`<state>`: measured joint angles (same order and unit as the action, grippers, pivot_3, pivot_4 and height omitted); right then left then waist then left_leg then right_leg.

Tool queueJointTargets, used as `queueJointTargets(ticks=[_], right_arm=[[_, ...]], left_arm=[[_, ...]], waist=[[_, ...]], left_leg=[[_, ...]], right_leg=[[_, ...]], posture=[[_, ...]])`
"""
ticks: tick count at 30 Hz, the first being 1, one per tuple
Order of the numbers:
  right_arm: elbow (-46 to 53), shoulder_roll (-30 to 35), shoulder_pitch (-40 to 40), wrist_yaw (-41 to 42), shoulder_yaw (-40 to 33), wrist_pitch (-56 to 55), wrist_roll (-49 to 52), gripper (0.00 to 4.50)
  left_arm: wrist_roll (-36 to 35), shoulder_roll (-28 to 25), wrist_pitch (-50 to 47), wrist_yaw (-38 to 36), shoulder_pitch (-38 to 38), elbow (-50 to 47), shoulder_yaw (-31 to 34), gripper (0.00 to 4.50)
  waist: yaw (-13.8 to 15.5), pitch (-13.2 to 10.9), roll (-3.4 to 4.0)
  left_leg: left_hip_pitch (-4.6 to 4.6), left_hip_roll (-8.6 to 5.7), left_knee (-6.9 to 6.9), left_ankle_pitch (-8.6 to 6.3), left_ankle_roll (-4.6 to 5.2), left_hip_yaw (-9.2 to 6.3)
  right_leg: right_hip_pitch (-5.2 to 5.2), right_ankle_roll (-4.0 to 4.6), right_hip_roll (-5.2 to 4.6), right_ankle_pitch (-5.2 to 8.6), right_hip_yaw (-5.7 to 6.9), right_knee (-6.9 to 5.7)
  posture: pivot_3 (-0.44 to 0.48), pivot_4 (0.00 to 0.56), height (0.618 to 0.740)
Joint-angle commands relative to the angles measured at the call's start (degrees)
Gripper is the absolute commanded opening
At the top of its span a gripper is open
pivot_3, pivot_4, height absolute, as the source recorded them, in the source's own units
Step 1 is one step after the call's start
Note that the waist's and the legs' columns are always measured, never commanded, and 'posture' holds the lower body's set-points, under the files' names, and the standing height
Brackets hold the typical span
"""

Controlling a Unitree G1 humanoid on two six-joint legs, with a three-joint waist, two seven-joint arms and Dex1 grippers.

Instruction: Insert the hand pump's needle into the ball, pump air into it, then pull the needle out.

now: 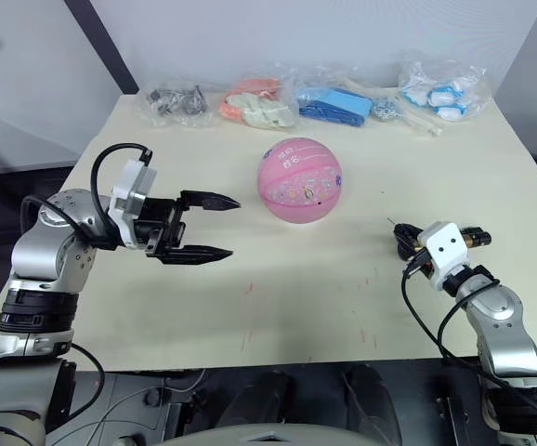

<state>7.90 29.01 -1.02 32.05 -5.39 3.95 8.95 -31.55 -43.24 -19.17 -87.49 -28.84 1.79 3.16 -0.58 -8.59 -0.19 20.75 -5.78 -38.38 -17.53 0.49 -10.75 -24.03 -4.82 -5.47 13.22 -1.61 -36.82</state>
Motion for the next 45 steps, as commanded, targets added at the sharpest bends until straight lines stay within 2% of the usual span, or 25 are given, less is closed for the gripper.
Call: queueJointTargets(ticks=[1, 2, 4, 5, 8, 10, 11, 17, 28, 33, 45], right_arm=[[0.28, 0.40, -0.58, -0.39, -1.24, -0.32, 0.11, 0.37], [0.35, 0.40, -0.64, -0.39, -1.28, -0.26, 0.18, 0.37], [0.74, 0.40, -0.59, -0.27, -1.45, 0.07, 0.59, 1.39], [1.05, 0.41, -0.44, 0.00, -1.56, 0.22, 1.01, 1.53], [2.26, 0.40, 0.34, 0.83, -2.15, 0.75, 2.59, 3.02], [3.10, 0.49, 0.95, 1.55, -2.55, 0.87, 3.86, 4.28], [3.44, 0.58, 1.17, 1.69, -2.70, 0.89, 4.23, 4.40], [6.37, 1.05, 5.05, 2.24, -5.06, 1.11, 6.48, 4.40], [13.05, 3.14, 18.91, 8.95, -12.30, 2.11, 15.55, 4.40], [9.98, 4.00, 23.12, 11.64, -15.68, 0.71, 16.42, 4.40], [1.21, 5.72, 25.13, 22.83, -22.18, -4.22, 21.53, 4.40]], left_arm=[[-1.35, -1.29, 1.51, -0.49, 0.91, -1.27, 2.43, 4.50], [-1.36, -1.29, 1.67, -0.42, 1.11, -1.20, 2.54, 4.50], [-1.64, -1.13, 1.60, -0.14, 1.41, -1.39, 2.74, 4.50], [-1.48, -1.05, 1.82, 0.10, 1.66, -1.40, 2.73, 4.50], [-1.29, -0.86, 2.21, 0.78, 2.42, -1.51, 2.79, 4.50], [-1.24, -0.71, 2.54, 1.10, 2.97, -1.61, 2.90, 4.50], [-1.31, -0.62, 2.58, 1.29, 3.21, -1.68, 2.98, 4.50], [-0.01, 0.00, 4.79, 4.28, 6.22, -1.49, 3.71, 4.50], [1.83, 2.27, 7.24, 15.92, 19.23, -0.48, 8.60, 4.50], [5.00, 3.07, 10.85, 20.81, 26.04, 1.72, 10.69, 4.50], [9.29, 4.38, 17.93, 27.43, 34.02, 6.70, 12.39, 4.50]], waist=[[-0.06, -0.01, 0.01], [-0.07, -0.01, 0.01], [-0.06, -0.01, 0.01], [-0.08, -0.01, 0.01], [-0.12, -0.02, 0.03], [-0.14, -0.04, 0.06], [-0.14, -0.04, 0.07], [-0.13, -0.06, 0.11], [-0.10, -0.11, 0.19], [-0.08, -0.11, 0.19], [-0.08, -0.12, 0.18]], left_leg=[[0.00, 0.00, 0.00, 0.00, 0.00, 0.02], [0.00, 0.00, 0.00, 0.00, 0.00, 0.02], [0.00, 0.00, 0.00, 0.00, 0.00, 0.03], [0.00, 0.00, 0.00, 0.00, 0.00, 0.03], [0.01, 0.01, 0.00, 0.00, 0.00, 0.04], [0.00, 0.02, 0.01, 0.00, 0.00, 0.04], [0.00, 0.03, 0.01, 0.00, 0.00, 0.05], [0.00, 0.03, 0.01, 0.00, 0.00, 0.09], [-0.13, 0.14, 0.01, -0.01, 0.02, 0.34], [-0.21, 0.20, 0.01, -0.01, 0.02, 0.53], [-0.58, 0.42, 0.03, -0.17, 0.28, 0.90]], right_leg=[[0.00, 0.00, 0.00, 0.00, -0.01, 0.00], [-0.01, 0.00, 0.00, 0.00, -0.02, 0.00], [-0.01, 0.00, 0.00, 0.00, -0.02, 0.00], [-0.01, 0.01, 0.00, 0.00, -0.02, 0.01], [-0.03, 0.01, 0.00, 0.00, -0.04, 0.00], [-0.03, 0.01, 0.01, 0.00, -0.04, 0.00], [-0.03, 0.01, 0.01, -0.01, -0.05, 0.00], [-0.04, 0.02, 0.01, -0.01, -0.10, 0.00], [-0.04, 0.07, 0.09, -0.06, -0.36, -0.03], [-0.03, 0.15, 0.15, -0.13, -0.50, -0.04], [0.23, 0.14, 0.33, -0.13, -0.81, -0.03]], posture=[[0.000, 0.150, 0.740], [0.000, 0.150, 0.740], [0.000, 0.150, 0.740], [0.000, 0.150, 0.740], [0.000, 0.150, 0.740], [0.000, 0.150, 0.740], [0.000, 0.150, 0.740], [0.000, 0.150, 0.740], [0.000, 0.150, 0.740], [0.000, 0.150, 0.740], [0.000, 0.150, 0.740]])
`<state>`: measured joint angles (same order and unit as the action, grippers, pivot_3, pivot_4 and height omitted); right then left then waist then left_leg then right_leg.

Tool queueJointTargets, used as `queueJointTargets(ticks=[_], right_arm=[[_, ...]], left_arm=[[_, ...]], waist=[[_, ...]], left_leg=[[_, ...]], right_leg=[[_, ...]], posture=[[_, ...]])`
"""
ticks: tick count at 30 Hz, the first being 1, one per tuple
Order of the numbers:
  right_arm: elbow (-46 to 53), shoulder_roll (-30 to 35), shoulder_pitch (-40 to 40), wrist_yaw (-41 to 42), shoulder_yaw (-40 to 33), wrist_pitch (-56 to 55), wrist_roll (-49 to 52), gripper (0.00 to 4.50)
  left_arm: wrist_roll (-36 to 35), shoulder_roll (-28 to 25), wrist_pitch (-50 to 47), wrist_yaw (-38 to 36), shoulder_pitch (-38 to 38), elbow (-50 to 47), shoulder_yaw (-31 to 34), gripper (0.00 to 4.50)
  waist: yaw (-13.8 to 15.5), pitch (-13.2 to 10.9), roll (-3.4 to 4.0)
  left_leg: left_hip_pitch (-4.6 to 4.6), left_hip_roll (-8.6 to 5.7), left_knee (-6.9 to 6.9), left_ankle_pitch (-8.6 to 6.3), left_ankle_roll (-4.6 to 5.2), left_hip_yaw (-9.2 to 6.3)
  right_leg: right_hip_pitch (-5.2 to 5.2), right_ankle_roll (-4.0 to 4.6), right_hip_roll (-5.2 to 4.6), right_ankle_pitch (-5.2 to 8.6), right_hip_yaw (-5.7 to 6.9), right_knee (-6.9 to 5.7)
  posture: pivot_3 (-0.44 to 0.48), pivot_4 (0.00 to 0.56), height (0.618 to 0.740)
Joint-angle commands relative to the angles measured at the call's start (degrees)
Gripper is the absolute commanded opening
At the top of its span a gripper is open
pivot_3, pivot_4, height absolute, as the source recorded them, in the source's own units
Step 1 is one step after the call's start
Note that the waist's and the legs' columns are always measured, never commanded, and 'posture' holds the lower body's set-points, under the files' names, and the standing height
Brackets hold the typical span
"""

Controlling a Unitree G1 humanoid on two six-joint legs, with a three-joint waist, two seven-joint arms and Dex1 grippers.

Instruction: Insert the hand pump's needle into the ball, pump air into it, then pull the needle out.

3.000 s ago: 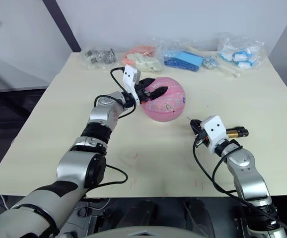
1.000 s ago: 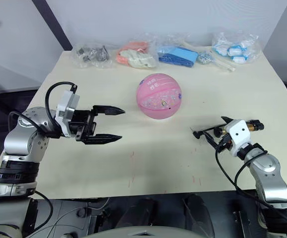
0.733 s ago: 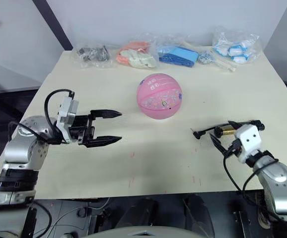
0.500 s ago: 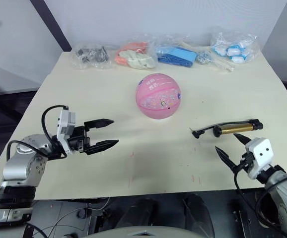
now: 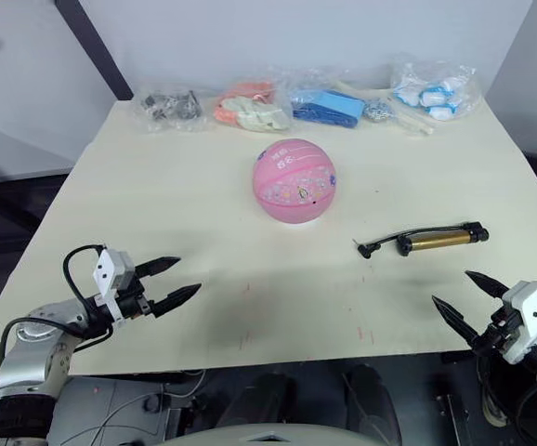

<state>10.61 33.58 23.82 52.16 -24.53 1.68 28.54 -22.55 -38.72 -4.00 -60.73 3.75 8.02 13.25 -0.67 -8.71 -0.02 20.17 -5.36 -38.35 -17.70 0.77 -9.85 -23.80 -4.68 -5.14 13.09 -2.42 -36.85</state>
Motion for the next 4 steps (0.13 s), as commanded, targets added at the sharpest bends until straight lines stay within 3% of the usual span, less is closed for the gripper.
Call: queueJointTargets(ticks=[1, 4], right_arm=[[-2.32, 1.26, 0.18, 3.51, -3.35, -2.31, 2.11, 4.40], [-3.99, 1.59, -0.16, 5.35, -3.59, -3.52, 2.19, 4.40]], left_arm=[[0.42, -0.13, 3.44, 0.78, 1.81, 0.72, 2.30, 4.50], [0.52, -0.46, 4.41, 0.87, 2.39, 0.94, 2.14, 4.50]], waist=[[0.06, 0.00, 0.00], [0.09, 0.00, 0.00]], left_leg=[[-0.02, 0.02, 0.00, 0.00, 0.00, 0.03], [-0.03, 0.07, 0.00, -0.01, 0.01, 0.02]], right_leg=[[0.00, 0.00, 0.02, 0.00, -0.02, 0.00], [0.00, 0.03, 0.07, -0.02, 0.00, 0.00]], posture=[[0.000, 0.150, 0.740], [0.000, 0.150, 0.740]])
